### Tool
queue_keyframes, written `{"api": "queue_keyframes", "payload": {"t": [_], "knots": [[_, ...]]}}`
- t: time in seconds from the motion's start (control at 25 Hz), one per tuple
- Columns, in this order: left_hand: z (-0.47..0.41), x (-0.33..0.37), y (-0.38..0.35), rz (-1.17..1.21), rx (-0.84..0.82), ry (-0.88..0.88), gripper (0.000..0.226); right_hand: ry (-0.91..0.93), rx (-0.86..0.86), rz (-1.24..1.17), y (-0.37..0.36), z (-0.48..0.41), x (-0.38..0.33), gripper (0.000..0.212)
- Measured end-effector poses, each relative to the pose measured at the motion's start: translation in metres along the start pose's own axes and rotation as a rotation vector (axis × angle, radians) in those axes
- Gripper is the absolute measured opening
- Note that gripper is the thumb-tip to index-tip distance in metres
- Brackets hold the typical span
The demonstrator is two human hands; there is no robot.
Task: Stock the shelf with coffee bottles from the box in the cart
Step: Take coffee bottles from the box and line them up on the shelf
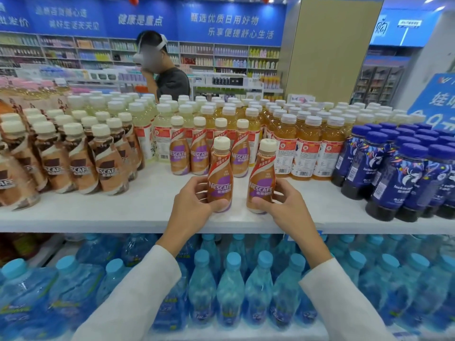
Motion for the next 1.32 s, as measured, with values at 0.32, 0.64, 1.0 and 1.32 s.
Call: {"api": "queue_keyframes", "payload": {"t": [0.32, 0.64, 1.0, 1.32], "knots": [[0.003, 0.0, -0.002, -0.02, -0.004, -0.014, 0.067, 0.006, -0.083, 0.035, -0.002, 0.0, 0.004, 0.066], [0.01, 0.0, -0.003, 0.019, 0.051, -0.036, 0.072, 0.054, 0.051, -0.016, -0.002, 0.012, 0.008, 0.069], [0.009, 0.004, -0.014, 0.003, 0.09, -0.062, 0.067, 0.076, 0.061, -0.013, -0.015, 0.013, 0.002, 0.056], [0.013, 0.002, -0.025, -0.07, 0.202, -0.084, 0.068, 0.101, 0.16, 0.014, -0.027, 0.018, 0.002, 0.058]]}}
Point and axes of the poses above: each hand's wrist, its own z-axis away from the middle knuckle, its own y-axis out of the back of the hand, x = y × z, the point moved 4 cm from there along -z, towards the middle knuckle
